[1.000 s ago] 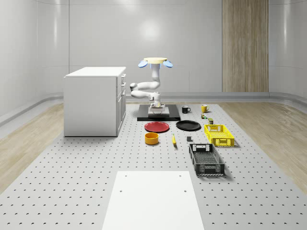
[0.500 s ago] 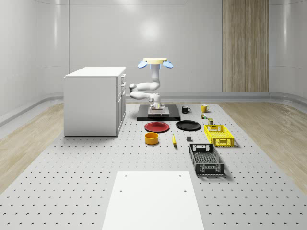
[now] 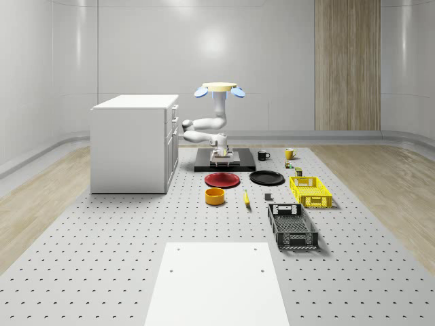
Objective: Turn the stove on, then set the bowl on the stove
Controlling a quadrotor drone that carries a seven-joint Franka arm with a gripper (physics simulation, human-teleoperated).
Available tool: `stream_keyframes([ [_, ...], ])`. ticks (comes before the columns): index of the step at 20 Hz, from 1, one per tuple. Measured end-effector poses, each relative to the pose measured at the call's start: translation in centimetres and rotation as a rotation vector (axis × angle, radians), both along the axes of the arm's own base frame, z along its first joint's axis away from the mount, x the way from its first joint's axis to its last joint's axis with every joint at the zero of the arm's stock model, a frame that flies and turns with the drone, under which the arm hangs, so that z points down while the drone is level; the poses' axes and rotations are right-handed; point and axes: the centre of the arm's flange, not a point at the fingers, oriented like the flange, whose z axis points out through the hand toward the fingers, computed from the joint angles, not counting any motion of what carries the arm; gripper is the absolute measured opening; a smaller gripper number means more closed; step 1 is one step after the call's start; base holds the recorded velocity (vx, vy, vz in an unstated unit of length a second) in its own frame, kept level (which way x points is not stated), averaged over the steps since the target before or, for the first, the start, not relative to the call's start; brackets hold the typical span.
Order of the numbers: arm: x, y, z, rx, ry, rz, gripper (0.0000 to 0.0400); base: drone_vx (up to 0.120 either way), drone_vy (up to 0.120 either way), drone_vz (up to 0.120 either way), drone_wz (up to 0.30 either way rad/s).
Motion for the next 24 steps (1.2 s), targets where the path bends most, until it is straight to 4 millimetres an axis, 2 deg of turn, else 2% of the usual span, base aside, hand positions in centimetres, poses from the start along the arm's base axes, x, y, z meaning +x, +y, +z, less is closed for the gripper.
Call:
stream_keyframes([
  [24, 0.0, 0.0, 0.0, 0.0, 0.0, 0.0, 0.04, 0.12, 0.0, 0.0, 0.0],
])
